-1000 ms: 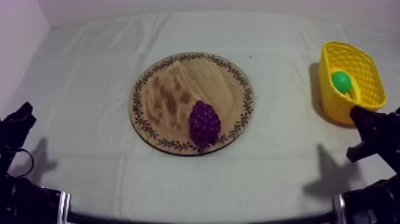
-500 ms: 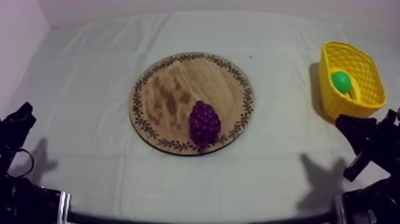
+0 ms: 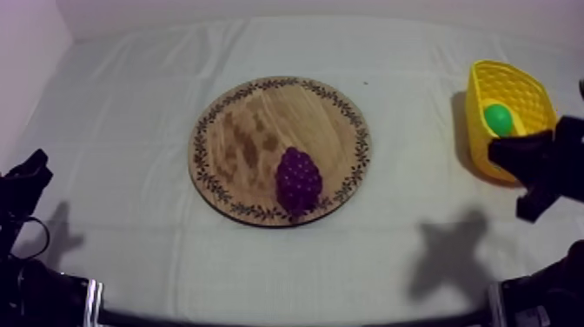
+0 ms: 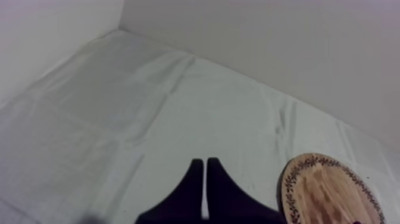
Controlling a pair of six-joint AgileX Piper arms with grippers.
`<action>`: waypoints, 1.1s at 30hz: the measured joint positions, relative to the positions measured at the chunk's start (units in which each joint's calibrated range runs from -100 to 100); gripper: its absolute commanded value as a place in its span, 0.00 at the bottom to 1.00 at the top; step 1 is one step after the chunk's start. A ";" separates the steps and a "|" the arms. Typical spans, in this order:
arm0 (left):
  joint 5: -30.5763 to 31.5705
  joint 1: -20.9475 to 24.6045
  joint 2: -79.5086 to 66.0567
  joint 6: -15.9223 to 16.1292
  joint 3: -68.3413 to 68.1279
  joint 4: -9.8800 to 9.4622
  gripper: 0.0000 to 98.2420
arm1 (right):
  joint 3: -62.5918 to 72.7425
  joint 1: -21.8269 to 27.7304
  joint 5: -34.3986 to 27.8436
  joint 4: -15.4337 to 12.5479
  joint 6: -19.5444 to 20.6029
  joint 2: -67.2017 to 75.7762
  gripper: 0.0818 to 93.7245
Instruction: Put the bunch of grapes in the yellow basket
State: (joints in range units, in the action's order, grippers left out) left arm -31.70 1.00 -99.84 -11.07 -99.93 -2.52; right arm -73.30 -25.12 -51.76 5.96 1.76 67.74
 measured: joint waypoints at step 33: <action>0.00 0.00 0.00 0.00 0.00 0.00 0.00 | 63.55 -8.22 -44.11 -6.76 11.74 -67.24 0.01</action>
State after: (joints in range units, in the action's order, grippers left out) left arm -31.70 1.00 -99.84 -11.07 -99.93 -2.52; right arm -9.74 -33.35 -95.87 -0.80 13.50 0.50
